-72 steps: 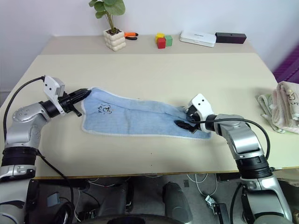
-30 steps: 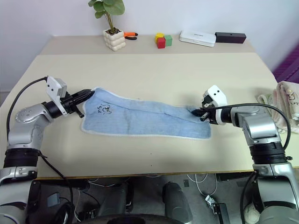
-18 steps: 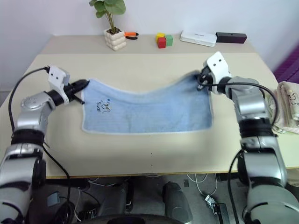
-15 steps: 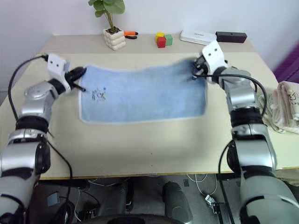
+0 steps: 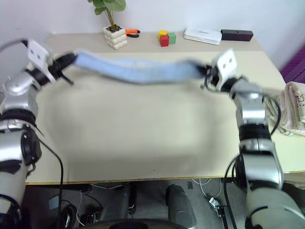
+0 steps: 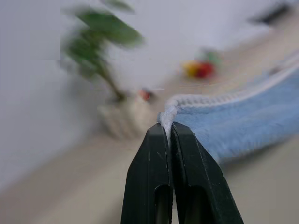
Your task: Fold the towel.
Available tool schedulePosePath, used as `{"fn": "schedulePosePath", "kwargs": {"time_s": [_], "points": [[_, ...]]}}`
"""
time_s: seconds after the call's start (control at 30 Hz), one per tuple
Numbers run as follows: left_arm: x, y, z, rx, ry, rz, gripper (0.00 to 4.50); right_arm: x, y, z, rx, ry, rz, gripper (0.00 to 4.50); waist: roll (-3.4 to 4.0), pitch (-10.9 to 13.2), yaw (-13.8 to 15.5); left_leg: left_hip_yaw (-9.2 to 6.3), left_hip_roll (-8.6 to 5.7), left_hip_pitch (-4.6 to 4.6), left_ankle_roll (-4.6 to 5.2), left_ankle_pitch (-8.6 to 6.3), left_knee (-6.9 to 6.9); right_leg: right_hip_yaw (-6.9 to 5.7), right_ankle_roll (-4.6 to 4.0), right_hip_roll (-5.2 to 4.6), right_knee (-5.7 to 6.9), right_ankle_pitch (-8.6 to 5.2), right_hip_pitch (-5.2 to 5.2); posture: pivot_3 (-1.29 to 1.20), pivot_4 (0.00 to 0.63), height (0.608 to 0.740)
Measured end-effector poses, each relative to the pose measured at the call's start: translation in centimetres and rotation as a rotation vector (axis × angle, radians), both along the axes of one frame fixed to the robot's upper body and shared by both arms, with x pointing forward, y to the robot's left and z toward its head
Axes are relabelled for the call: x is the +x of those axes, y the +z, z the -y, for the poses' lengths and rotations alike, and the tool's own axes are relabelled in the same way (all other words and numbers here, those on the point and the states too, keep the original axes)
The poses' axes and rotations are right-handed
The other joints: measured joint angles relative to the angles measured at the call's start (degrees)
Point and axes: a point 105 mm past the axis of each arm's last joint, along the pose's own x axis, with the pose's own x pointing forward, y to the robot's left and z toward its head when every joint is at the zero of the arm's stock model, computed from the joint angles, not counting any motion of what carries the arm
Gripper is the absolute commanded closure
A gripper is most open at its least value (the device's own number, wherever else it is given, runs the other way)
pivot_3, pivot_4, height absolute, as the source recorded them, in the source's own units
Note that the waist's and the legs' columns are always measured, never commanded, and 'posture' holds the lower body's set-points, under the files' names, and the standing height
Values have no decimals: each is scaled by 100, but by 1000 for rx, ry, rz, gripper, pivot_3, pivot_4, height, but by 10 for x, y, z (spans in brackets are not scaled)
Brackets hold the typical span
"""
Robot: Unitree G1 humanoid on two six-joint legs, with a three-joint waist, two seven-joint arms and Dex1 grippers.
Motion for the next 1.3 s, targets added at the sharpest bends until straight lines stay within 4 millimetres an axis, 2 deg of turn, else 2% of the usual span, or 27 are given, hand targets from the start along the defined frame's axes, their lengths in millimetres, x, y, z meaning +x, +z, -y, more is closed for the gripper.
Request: {"fn": "schedulePosePath", "kwargs": {"time_s": [0.07, 0.13, 0.2, 0.3, 0.33, 0.4, 0.5, 0.57, 0.83, 0.97, 1.03, 1.1, 1.3], "points": [[-11, -14, 2, -9, -71, -24, 4500, -14, -12, -2, -2, 21, -42, 4455, 1, 2, -7, -3, 2, 0, 0, 0, 20, 0, -1, 2, 23, 1, -2, 0, 150, 740], [-23, -19, 4, 13, -134, -7, 4500, -28, -10, -3, -28, 47, -34, 4455, 4, -3, -1, -5, 2, 9, 0, -1, 25, 3, -2, 2, 37, 0, 3, 0, 150, 740], [-37, -35, -1, 20, -161, -26, 4500, -43, -16, 0, -55, 64, -56, 4455, 6, -6, 0, -5, 2, 18, 1, -1, 24, 4, -2, 2, 40, -1, 8, 0, 150, 740], [-62, -75, -8, 25, -184, -128, 4500, -69, -39, 6, -78, 94, -167, 4455, 5, -5, 7, -5, 4, 18, 2, -1, 31, 5, -3, 2, 43, -1, 10, 0, 150, 740], [-68, -80, -9, 21, -191, -147, 4500, -75, -42, 7, -87, 105, -186, 4455, 4, -4, 13, -7, 5, 14, 3, -2, 41, 4, -3, 3, 49, -1, 8, 0, 150, 740], [-77, -82, -10, 18, -204, -155, 4500, -86, -39, 7, -99, 136, -199, 4455, 4, -4, 28, -13, 6, 11, 5, -3, 62, 2, -3, 3, 57, -1, 11, 0, 150, 740], [-88, -68, -17, 27, -206, -135, 4500, -99, -28, 8, -119, 179, -182, 4455, -6, -10, 41, -16, 6, 14, 7, -5, 67, 1, -4, 2, 54, -2, 23, 0, 150, 740], [-96, -60, -23, 23, -202, -141, 4500, -104, -28, 12, -133, 187, -198, 4455, -6, -11, 34, -15, 5, 17, 11, -8, 67, 1, -4, 1, 52, -2, 27, 0, 150, 740], [-116, -52, -36, -9, -181, -194, 4500, -112, -19, 21, -83, 225, -238, 4455, -6, -10, 33, -14, 5, 19, 15, -10, 66, 2, -4, 0, 51, -2, 27, 0, 150, 740], [-116, -53, -32, -20, -178, -190, 4500, -110, -21, 28, -68, 200, -248, 4455, -7, -11, 36, -15, 5, 19, 15, -10, 68, 0, -5, 1, 52, -3, 27, 0, 150, 740], [-101, -45, -27, -44, -147, -134, 4500, -91, -16, 32, -24, 130, -199, 4455, -7, -11, 36, -15, 5, 20, 16, -11, 73, 0, -4, 4, 53, -2, 28, 0, 150, 740], [-91, -43, -23, -27, -138, -114, 4500, -84, -13, 31, -31, 113, -173, 4455, -8, -12, 49, -15, 4, 19, 16, -11, 72, 1, -4, 4, 52, -2, 28, 0, 150, 740], [-71, -45, -19, -13, -117, -100, 4500, -72, -31, 36, -54, 43, -195, 4455, -7, -11, 33, -14, 3, 17, 26, -16, 73, 1, -2, 4, 52, -1, 27, 0, 150, 740]]}}
